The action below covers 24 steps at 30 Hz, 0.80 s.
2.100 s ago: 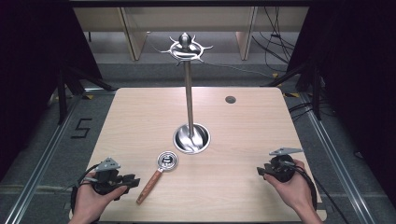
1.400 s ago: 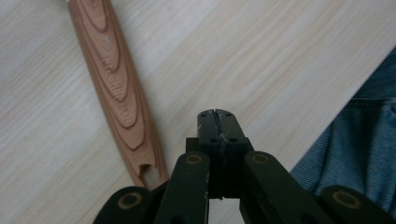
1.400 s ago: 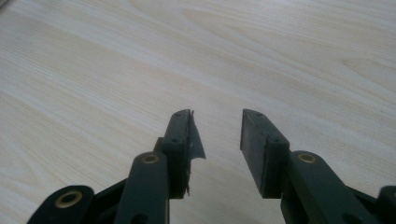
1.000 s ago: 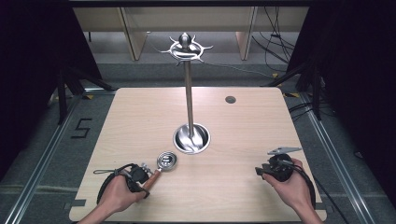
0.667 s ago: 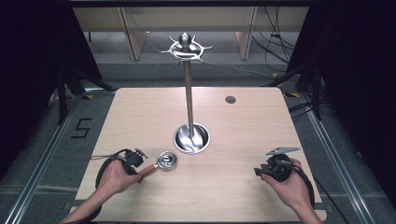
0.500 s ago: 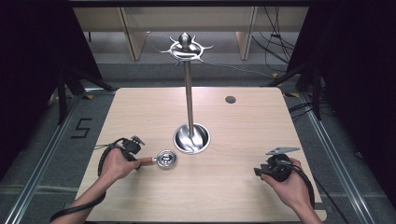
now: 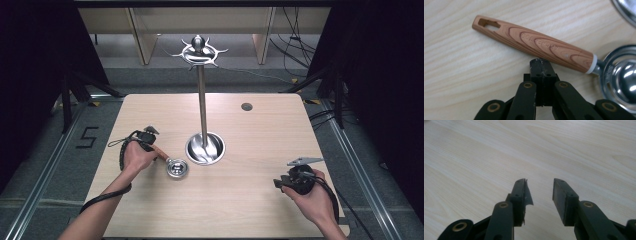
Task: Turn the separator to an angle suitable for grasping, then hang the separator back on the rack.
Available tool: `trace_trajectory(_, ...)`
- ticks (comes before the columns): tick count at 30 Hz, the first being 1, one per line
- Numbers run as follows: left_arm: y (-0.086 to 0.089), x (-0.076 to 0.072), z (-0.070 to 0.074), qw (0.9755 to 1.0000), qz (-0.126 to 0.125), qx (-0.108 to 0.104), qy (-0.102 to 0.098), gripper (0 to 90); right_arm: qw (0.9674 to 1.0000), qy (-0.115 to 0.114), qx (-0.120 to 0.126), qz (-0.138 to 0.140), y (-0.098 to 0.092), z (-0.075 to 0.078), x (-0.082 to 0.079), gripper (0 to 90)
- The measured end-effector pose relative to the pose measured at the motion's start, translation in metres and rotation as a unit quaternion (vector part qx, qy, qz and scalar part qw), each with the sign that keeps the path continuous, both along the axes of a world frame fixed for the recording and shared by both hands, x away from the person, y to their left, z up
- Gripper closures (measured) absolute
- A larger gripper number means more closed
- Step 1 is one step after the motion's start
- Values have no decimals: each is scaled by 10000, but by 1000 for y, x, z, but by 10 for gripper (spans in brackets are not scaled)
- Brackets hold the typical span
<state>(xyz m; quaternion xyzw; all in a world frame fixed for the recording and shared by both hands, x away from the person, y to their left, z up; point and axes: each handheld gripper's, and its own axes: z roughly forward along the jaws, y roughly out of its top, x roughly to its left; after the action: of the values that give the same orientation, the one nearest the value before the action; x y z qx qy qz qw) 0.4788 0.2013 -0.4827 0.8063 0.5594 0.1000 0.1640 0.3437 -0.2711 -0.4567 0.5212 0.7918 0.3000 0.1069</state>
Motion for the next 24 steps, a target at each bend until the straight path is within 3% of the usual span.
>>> trace_trajectory(3,-5,4,0,9999,99,-65,-67,897,10000,28,0,1,-1,-1,0,637)
trace_trajectory(4,-5,6,-1,9999,15,-104,-85,897,10000,37,14,37,-2,-1,0,636)
trace_trajectory(6,-8,9,0,9998,36,-190,-36,897,10000,17,31,-45,-1,-1,-1,636)
trace_trajectory(7,-11,10,-1,9998,61,-201,-12,897,9999,119,-70,-6,-3,2,-1,636)
trace_trajectory(8,-12,12,-1,9999,56,-125,-58,897,10000,-18,35,-18,-3,-1,-1,636)
trace_trajectory(9,-15,13,-1,9998,81,-130,-84,896,9998,156,-103,-25,-5,4,-3,635)
trace_trajectory(15,-22,13,2,9992,198,-295,-208,893,9999,90,-6,-115,-7,3,-4,632)
trace_trajectory(16,-22,12,2,9987,227,-343,-284,891,9997,157,-137,-113,-8,5,-4,631)
trace_trajectory(17,-18,14,5,9992,50,-219,-341,849,9997,150,-151,-124,-7,6,-5,629)
trace_trajectory(19,-16,13,9,9990,143,-222,-373,815,9997,142,-157,-114,-6,6,-5,628)
trace_trajectory(23,-20,13,12,9976,406,-514,-225,643,9998,-116,92,-158,-5,1,-2,625)
trace_trajectory(24,-21,13,12,9979,396,-468,-193,627,9999,90,-97,-78,-7,6,-3,627)
